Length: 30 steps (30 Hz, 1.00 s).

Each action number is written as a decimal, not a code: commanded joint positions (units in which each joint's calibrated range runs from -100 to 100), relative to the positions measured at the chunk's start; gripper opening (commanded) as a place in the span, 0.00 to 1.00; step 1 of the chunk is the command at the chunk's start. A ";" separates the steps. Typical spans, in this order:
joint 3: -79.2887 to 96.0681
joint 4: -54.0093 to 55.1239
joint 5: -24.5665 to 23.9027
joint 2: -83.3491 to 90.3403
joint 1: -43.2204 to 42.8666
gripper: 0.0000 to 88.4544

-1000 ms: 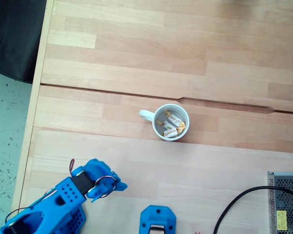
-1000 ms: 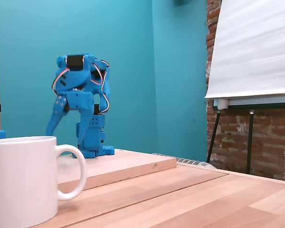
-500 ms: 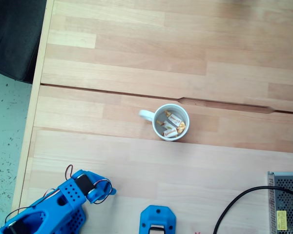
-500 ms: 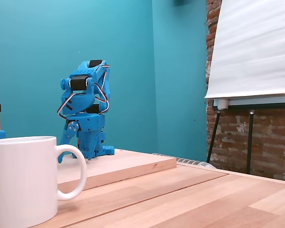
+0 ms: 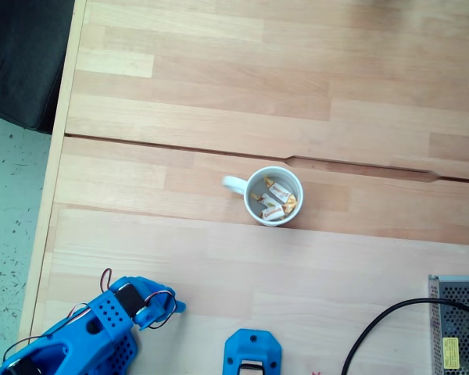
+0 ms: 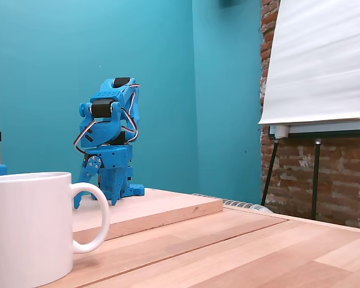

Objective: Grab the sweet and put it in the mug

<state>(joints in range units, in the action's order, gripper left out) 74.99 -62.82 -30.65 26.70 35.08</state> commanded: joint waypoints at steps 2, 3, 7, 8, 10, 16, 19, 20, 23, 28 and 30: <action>2.17 6.44 0.05 -0.54 -0.08 0.37; 2.17 6.44 0.10 -0.54 -0.08 0.37; 2.26 6.44 0.44 -0.63 -0.08 0.37; 2.26 6.44 0.54 -0.63 -0.15 0.37; 2.26 6.44 0.59 -0.63 -0.22 0.37; 6.10 6.44 0.05 8.32 -5.38 0.37; 11.36 6.44 0.05 20.20 -8.86 0.37; 12.97 6.44 0.05 24.07 -9.88 0.37; 16.00 5.15 0.05 33.71 -12.86 0.37; 18.32 0.56 0.05 44.04 -16.85 0.37; 18.59 -0.33 0.05 46.36 -18.89 0.37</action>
<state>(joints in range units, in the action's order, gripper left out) 93.55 -61.76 -30.70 69.85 18.76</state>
